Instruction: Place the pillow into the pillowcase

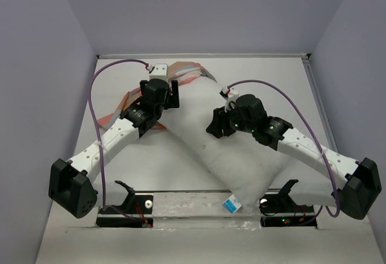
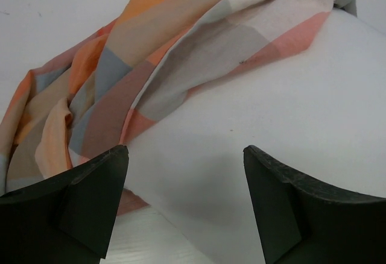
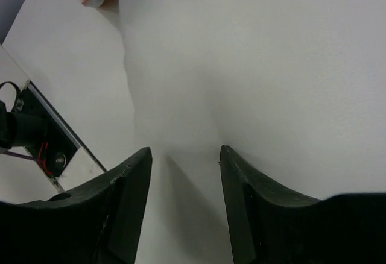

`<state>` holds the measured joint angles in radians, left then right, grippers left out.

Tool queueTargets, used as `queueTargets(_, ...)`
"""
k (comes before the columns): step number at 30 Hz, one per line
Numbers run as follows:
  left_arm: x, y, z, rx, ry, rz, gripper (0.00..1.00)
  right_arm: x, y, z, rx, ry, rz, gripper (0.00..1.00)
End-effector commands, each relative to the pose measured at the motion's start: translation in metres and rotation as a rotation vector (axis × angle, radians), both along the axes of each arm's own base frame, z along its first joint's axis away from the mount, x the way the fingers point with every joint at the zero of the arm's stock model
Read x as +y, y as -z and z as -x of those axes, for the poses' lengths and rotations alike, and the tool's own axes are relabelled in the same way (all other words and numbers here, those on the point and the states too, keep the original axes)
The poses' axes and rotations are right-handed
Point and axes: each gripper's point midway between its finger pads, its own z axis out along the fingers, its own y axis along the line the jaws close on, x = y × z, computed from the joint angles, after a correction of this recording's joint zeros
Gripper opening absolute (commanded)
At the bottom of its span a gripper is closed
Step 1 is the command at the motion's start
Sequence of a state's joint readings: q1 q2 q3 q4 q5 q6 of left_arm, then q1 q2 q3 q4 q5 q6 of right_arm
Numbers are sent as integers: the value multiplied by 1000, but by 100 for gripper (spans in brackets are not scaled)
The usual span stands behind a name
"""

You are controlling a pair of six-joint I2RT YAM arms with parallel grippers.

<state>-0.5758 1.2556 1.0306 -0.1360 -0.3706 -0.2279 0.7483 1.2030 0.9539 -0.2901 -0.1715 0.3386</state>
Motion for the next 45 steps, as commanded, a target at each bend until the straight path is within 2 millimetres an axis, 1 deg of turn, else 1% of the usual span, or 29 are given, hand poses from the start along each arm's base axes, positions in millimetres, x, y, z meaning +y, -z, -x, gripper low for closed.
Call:
queueTargets(1, 28, 6, -5, 24, -81, -65, 87, -17, -4, -22, -106, 115, 62, 59)
queueTargets(2, 31, 10, -7, 39, -90, -80, 87, -28, 2, -30, -117, 180, 108, 59)
queueTargets(3, 35, 12, -7, 47, -101, -88, 87, -33, 5, -33, -120, 211, 123, 54)
queueTargets(4, 37, 14, -8, 51, -104, -93, 87, -40, 6, -38, -119, 243, 129, 47)
queueTargets(5, 37, 17, -9, 60, -97, -99, 86, -44, 5, -39, -116, 259, 119, 37)
queueTargets(6, 42, 21, -12, 71, -106, -102, 85, -54, 8, -45, -103, 297, 120, 26)
queueTargets(9, 45, 37, -19, 116, -100, -122, 84, -73, 10, -53, -112, 363, 145, 19)
queueTargets(10, 46, 43, -23, 131, -100, -128, 83, -77, 11, -52, -111, 370, 144, 18)
queueTargets(11, 47, 45, -26, 135, -102, -129, 83, -78, 5, -50, -123, 368, 126, 17)
queueTargets(12, 48, 46, -28, 137, -110, -132, 82, -78, 8, -48, -117, 365, 131, 16)
queueTargets(13, 50, 46, -31, 136, -124, -127, 78, -79, 3, -46, -128, 365, 118, 13)
queueTargets(14, 52, 44, -34, 125, -139, -121, 75, -81, 5, -45, -126, 364, 120, 13)
queueTargets(16, 57, 39, -38, 104, -166, -103, 61, -83, 4, -42, -131, 366, 121, 12)
queueTargets(18, 63, 38, -39, 97, -179, -95, 53, -85, 6, -40, -125, 364, 126, 12)
queueTargets(20, 67, 40, -37, 101, -191, -100, 49, -84, 7, -40, -123, 360, 128, 11)
queueTargets(24, 69, 39, -35, 94, -196, -97, 50, -80, 3, -38, -122, 334, 112, 11)
queueTargets(26, 69, 33, -33, 78, -196, -88, 60, -75, -5, -33, -131, 295, 86, 13)
queueTargets(27, 69, 32, -32, 73, -196, -85, 73, -68, -11, -28, -127, 254, 58, 21)
queueTargets(28, 72, 29, -31, 63, -205, -85, 77, -65, -13, -25, -127, 233, 47, 27)
queueTargets(30, 73, 29, -30, 63, -206, -95, 78, -53, -19, -15, -111, 153, 6, 41)
queueTargets(32, 75, 34, -32, 76, -210, -112, 75, -45, -24, -10, -107, 118, -13, 45)
queueTargets(35, 74, 44, -38, 103, -208, -130, 67, -35, -25, -5, -104, 86, -22, 50)
queueTargets(37, 74, 49, -41, 121, -204, -132, 57, -31, -26, -3, -102, 72, -25, 51)
queueTargets(39, 72, 52, -43, 130, -194, -124, 51, -28, -32, -2, -117, 61, -34, 53)
queueTargets(40, 71, 51, -43, 126, -191, -120, 38, -27, -33, -3, -122, 56, -33, 57)
queueTargets(41, 72, 50, -44, 123, -192, -117, 30, -25, -40, -4, -133, 49, -40, 60)
queueTargets(42, 72, 48, -44, 121, -194, -116, 19, -23, -42, -5, -139, 41, -38, 63)
queueTargets(43, 73, 45, -43, 116, -200, -112, 0, -20, -46, -3, -144, 28, -38, 68)
queueTargets(45, 64, 25, -37, 70, -156, -41, 0, -14, -47, -5, -148, 11, -27, 73)
